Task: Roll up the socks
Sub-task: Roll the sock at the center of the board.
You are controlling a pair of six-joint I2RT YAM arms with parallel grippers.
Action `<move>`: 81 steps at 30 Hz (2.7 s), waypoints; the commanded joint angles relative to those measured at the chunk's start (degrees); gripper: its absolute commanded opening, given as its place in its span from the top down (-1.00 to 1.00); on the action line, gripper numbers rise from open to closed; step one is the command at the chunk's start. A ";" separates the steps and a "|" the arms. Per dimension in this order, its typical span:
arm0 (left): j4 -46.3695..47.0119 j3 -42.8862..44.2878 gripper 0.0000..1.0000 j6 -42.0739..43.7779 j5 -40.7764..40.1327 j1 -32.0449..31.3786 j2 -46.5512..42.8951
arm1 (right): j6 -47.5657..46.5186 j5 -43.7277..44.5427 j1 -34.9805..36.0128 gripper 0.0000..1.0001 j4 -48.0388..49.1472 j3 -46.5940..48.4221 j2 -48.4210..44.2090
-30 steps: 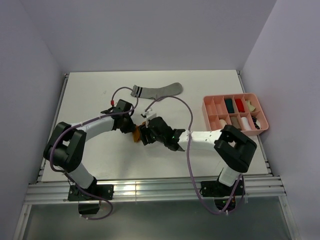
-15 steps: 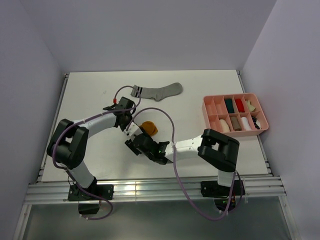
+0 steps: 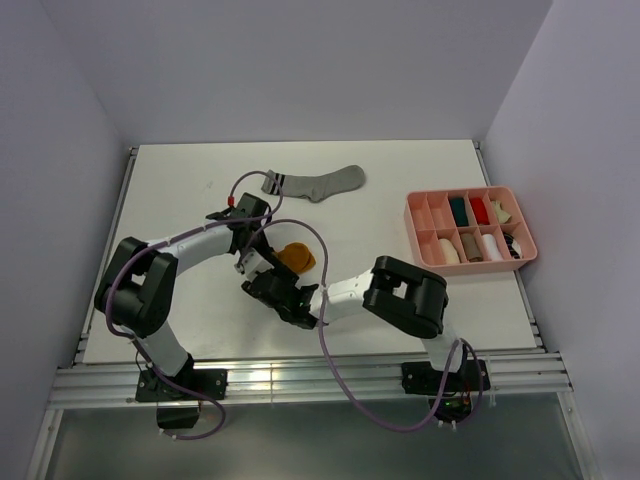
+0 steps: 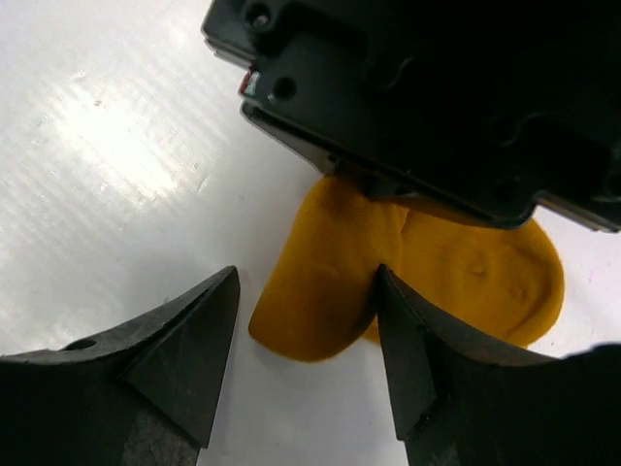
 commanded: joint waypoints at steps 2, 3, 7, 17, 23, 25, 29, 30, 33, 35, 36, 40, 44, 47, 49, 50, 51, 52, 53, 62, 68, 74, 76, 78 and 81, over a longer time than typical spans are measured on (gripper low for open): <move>-4.32 -0.09 0.78 2.31 0.17 -0.20 2.13 | -1.06 3.39 0.29 -0.28 1.33 1.68 2.59; -4.23 -0.18 0.78 2.40 0.17 -0.20 2.13 | -1.06 3.65 0.29 -0.25 1.33 1.59 2.77; -3.27 -0.62 0.78 3.01 0.87 -0.20 1.96 | -0.54 3.22 -0.24 0.19 1.06 1.32 4.26; -1.07 -0.89 0.35 3.28 1.31 -0.20 -0.68 | 5.96 -7.92 -2.96 1.00 1.41 -5.61 -3.20; 0.51 -0.53 -0.13 0.99 2.10 0.24 -2.26 | 12.82 -17.86 -6.74 1.00 1.15 -9.22 -7.77; 1.04 -0.88 -0.22 -0.85 2.71 0.67 -2.88 | 15.88 -22.26 -8.66 1.00 1.41 -10.19 -8.12; 4.28 -2.64 -0.24 -4.63 3.16 1.82 -6.12 | 20.20 -29.73 -11.66 1.00 2.99 -12.65 -8.92; 5.16 -3.25 -0.25 -6.29 3.16 2.17 -6.83 | 21.86 -31.74 -12.36 1.00 3.95 -13.61 -9.01; 8.15 -5.71 -0.29 -9.28 3.16 3.66 -10.25 | 25.38 -40.27 -15.70 1.00 5.89 -15.02 -9.45; 9.91 -7.73 -0.34 -10.26 3.16 4.54 -12.71 | 26.97 -46.49 -18.15 1.00 7.03 -15.38 -9.27; 11.48 -8.44 -0.36 -10.61 3.16 4.72 -13.51 | 27.59 -48.36 -18.86 1.00 7.21 -15.38 -9.01; 14.13 -12.73 -0.47 -11.58 4.21 4.90 -17.37 | 31.10 -58.99 -22.20 1.00 8.97 -14.85 -6.99; 17.38 -18.28 -0.41 -13.24 5.35 4.90 -19.93 | 33.13 -66.29 -25.28 1.00 9.77 -13.89 -4.79; 19.84 -21.80 -0.36 -14.47 6.32 4.90 -20.19 | 34.44 -69.38 -26.69 1.00 10.20 -13.53 -3.47; 20.64 -23.56 -0.34 -15.35 6.41 4.90 -19.93 | 35.85 -71.13 -27.65 1.00 10.38 -13.53 -2.25; 21.16 -23.91 -0.33 -15.44 6.58 4.90 -19.84 | 36.20 -71.58 -27.92 1.00 10.38 -12.92 -1.89; 21.52 -24.70 -0.32 -15.88 6.84 4.90 -19.67 | 36.73 -72.01 -28.10 1.00 9.95 -12.66 -1.36; 21.87 -25.05 -0.32 -16.06 6.93 4.81 -19.49 | 36.91 -72.98 -28.53 1.00 9.85 -12.30 -0.49; 22.83 -25.49 -0.31 -16.23 6.93 4.89 -19.49 | 37.00 -73.33 -28.63 1.00 9.07 -11.60 -0.05; 30.04 -28.83 -0.36 -17.73 8.87 4.81 -23.09 | 37.08 -75.71 -29.50 1.00 5.55 -8.44 2.07; 32.42 -32.43 -0.37 -18.17 9.22 4.72 -25.91 | 40.33 -77.99 -30.65 1.00 5.81 -7.21 3.38; 35.31 -35.78 -0.33 -20.10 9.57 4.28 -23.45 | 43.06 -80.80 -31.44 1.00 4.41 -5.01 5.67; 35.23 -35.78 -0.32 -20.63 9.05 4.28 -22.05 | 43.41 -81.42 -31.53 1.00 3.88 -4.48 6.29; 34.53 -34.99 -0.31 -21.24 7.47 4.28 -21.25 | 42.80 -81.77 -31.62 1.00 1.77 -3.43 7.07; 34.62 -33.76 -0.29 -21.16 6.23 4.28 -19.85 | 43.94 -82.74 -31.62 1.00 1.94 -2.99 7.95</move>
